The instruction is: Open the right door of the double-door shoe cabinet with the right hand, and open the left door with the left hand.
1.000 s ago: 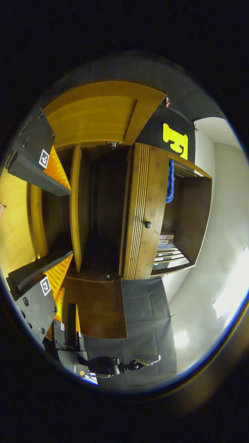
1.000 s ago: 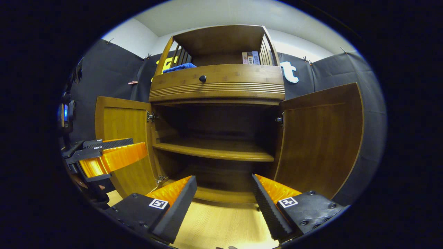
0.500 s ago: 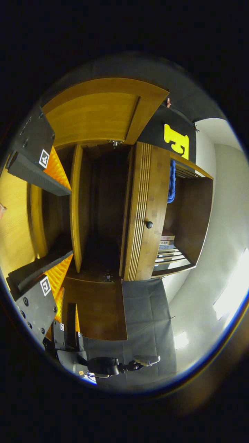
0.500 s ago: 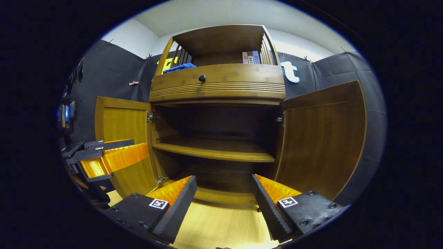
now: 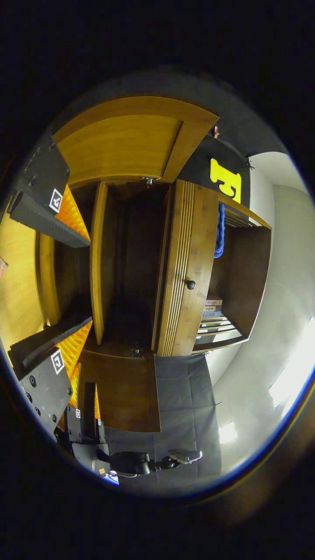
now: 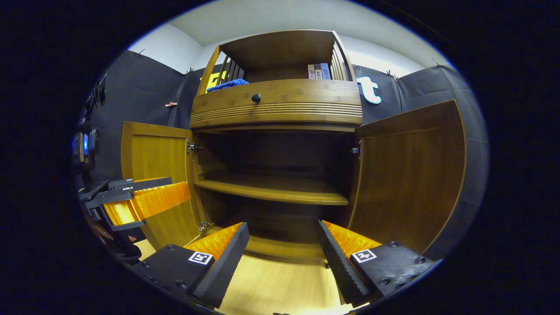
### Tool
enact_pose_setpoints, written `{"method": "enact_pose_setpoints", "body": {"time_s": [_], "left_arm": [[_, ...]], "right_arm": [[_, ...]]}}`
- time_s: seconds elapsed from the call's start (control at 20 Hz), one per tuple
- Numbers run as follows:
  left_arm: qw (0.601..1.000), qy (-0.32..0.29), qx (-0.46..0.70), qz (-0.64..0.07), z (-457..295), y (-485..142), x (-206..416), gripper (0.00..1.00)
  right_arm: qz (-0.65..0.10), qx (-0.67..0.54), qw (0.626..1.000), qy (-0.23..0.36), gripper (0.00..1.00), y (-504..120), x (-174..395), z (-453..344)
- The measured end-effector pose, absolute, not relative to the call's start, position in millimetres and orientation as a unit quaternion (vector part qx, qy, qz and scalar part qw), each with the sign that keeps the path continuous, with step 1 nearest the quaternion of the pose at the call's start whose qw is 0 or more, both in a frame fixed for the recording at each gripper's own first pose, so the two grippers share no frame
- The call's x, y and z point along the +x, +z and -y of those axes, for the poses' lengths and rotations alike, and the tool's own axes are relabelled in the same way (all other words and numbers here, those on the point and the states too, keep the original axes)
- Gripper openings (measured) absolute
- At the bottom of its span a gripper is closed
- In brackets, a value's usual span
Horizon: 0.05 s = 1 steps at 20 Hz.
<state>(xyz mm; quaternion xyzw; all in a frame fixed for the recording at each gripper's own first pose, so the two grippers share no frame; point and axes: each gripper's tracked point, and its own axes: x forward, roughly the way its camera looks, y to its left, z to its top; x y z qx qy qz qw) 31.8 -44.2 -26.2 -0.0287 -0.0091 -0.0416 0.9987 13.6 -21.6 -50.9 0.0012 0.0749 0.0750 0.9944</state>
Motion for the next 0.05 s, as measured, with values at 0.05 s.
{"method": "enact_pose_setpoints", "body": {"time_s": [0.05], "left_arm": [[0.999,-0.042,-0.028,0.009,44.8,-25.8,32.7,0.98]], "right_arm": [[-0.075,0.0,0.994,0.074,0.99,-51.4,13.9,22.8]]}}
